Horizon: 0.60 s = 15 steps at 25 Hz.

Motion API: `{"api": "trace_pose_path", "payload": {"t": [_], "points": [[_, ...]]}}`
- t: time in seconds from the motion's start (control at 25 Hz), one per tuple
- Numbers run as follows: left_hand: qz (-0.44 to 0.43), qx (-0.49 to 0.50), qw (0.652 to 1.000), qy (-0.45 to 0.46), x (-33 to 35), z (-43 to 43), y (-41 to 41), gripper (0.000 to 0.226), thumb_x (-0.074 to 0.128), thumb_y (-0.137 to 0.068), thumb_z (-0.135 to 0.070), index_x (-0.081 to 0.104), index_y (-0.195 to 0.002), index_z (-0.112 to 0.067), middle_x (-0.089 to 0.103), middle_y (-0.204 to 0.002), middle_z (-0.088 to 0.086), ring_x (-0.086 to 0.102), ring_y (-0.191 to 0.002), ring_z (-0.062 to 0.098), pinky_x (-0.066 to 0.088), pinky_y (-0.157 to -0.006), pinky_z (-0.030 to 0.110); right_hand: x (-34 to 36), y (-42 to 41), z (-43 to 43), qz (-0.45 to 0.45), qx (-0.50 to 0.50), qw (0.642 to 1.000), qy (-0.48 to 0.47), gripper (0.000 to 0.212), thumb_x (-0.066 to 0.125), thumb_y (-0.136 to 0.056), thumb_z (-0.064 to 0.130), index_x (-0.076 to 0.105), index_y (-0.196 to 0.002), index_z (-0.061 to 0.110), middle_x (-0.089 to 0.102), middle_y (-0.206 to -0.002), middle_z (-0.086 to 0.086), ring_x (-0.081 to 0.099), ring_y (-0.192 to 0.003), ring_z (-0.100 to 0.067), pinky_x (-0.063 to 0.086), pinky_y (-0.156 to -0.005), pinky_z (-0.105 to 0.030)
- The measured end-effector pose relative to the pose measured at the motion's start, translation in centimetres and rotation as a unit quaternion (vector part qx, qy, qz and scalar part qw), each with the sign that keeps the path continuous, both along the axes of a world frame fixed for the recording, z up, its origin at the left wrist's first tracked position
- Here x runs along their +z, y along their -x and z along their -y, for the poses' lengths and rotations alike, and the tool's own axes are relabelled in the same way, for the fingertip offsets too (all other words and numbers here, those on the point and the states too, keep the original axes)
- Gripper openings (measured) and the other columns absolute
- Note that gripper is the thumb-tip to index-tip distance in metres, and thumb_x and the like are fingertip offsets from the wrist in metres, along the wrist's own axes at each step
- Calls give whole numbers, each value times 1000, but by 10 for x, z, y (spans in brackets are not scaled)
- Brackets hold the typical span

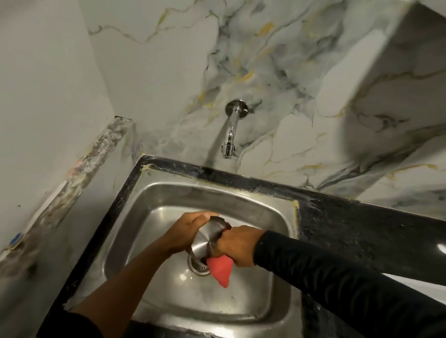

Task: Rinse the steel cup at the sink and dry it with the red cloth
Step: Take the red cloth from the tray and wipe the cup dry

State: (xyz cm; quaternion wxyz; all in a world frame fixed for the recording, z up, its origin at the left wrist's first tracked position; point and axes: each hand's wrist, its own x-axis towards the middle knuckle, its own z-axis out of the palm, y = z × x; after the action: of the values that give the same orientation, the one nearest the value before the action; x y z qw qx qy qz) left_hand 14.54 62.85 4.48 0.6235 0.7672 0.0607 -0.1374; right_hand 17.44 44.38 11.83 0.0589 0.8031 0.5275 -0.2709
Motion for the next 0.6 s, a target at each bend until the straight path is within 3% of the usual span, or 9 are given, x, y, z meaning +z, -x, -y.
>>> {"api": "trace_pose_path", "payload": {"t": [0.12, 0.2, 0.28, 0.32, 0.44, 0.52, 0.6], "points": [[21, 53, 998, -10, -12, 1, -14, 39, 40, -114, -20, 73, -132, -10, 77, -132, 12, 69, -128, 29, 47, -118, 52, 11, -14, -1, 128, -21, 992, 11, 25, 60, -102, 24, 72, -124, 22, 77, -122, -5, 72, -113, -32, 57, -98, -42], [15, 108, 994, -15, -14, -4, -24, 37, 42, -113, -30, 76, -126, -23, 78, -127, 4, 69, -124, 28, 50, -115, 53, 18, -23, 12, 221, -130, 962, -89, 26, 61, -99, 18, 71, -122, 26, 79, -117, 0, 75, -106, -28, 57, -87, -39], [-20, 155, 988, 14, -13, -5, -33, 33, 45, -111, -39, 78, -111, -37, 81, -109, -9, 71, -115, 24, 56, -106, 52, 20, -24, 21, 233, -246, 912, -229, 37, 58, -95, 19, 65, -128, 34, 78, -123, 6, 74, -108, -24, 59, -78, -37], [-36, 165, 985, 39, -12, -2, -38, 34, 45, -111, -42, 78, -105, -37, 82, -102, -10, 73, -110, 22, 59, -99, 51, 16, -23, 18, 218, -263, 901, -267, 38, 56, -95, 24, 64, -131, 35, 77, -129, 7, 73, -113, -22, 61, -82, -37], [-53, 139, 985, 89, -7, 8, -51, 38, 44, -112, -43, 79, -104, -29, 85, -96, 0, 78, -105, 25, 62, -83, 33, -11, -23, -5, 179, -165, 946, -216, 34, 67, -97, 26, 69, -131, 26, 73, -137, 3, 68, -127, -20, 61, -96, -40], [-55, 95, 992, 68, -5, 8, -55, 39, 43, -112, -44, 78, -106, -29, 86, -92, -9, 79, -101, 20, 59, -76, 27, -23, -27, -13, 182, -98, 964, -167, 30, 72, -93, 24, 73, -123, 22, 75, -130, 3, 69, -122, -20, 64, -88, -39], [-84, 74, 992, 51, -9, 3, -53, 41, 41, -112, -46, 77, -103, -29, 85, -88, -16, 77, -96, 15, 58, -74, 31, -31, -33, -16, 218, -38, 962, -157, 25, 75, -90, 21, 75, -115, 21, 78, -119, 3, 73, -111, -20, 63, -77, -34]]}}
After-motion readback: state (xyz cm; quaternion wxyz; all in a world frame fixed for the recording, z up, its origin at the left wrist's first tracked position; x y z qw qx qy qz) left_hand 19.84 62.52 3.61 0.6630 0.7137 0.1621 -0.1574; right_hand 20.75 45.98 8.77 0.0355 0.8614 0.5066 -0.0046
